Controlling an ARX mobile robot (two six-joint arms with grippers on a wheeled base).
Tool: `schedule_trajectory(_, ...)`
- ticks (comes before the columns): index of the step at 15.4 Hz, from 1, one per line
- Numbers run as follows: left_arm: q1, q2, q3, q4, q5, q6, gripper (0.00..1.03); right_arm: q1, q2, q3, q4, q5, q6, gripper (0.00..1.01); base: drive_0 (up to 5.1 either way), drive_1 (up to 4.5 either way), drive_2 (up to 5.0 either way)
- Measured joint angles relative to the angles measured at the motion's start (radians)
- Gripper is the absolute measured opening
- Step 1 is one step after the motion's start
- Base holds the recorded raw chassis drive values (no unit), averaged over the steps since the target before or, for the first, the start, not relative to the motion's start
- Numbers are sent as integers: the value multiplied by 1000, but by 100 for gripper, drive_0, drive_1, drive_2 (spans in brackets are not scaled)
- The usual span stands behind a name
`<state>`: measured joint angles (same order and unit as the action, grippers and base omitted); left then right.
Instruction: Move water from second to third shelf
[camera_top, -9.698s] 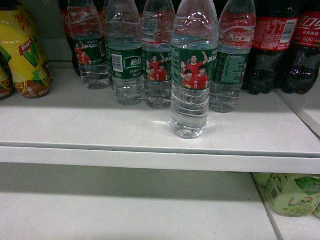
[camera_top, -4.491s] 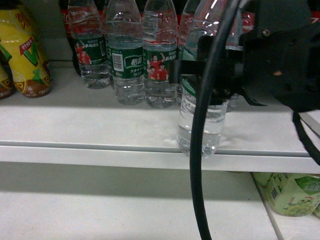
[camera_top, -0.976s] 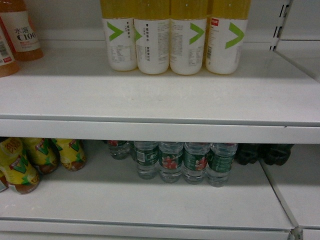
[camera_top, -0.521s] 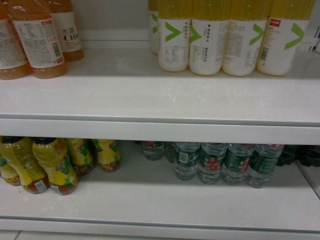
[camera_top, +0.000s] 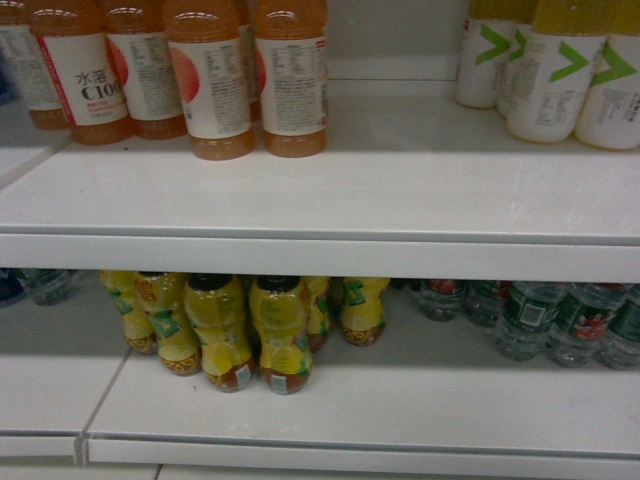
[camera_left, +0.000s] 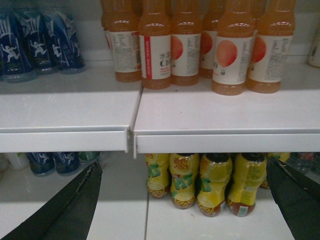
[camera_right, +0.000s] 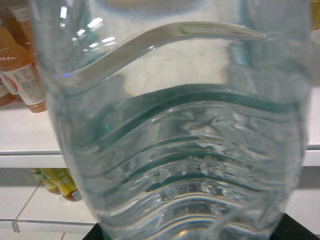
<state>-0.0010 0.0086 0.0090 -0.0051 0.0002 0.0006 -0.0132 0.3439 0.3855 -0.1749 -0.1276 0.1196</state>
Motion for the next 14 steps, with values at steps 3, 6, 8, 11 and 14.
schedule_trajectory(3,0,0,0,2,0,0,98,0,0,0,0,0,0,39,-470,257,257)
schedule_trajectory(6,0,0,0,2,0,0,98,0,1,0,2,0,0,39,-470,257,257)
schedule_trajectory(8,0,0,0,2,0,0,98,0,1,0,-2,2,0,39,-470,257,257)
schedule_trajectory(11,0,0,0,2,0,0,98,0,1,0,-3,0,0,39,-470,257,257)
schedule_trajectory(14,0,0,0,4,0,0,98,0,-1,0,-5,1,0,39,-485,251,251)
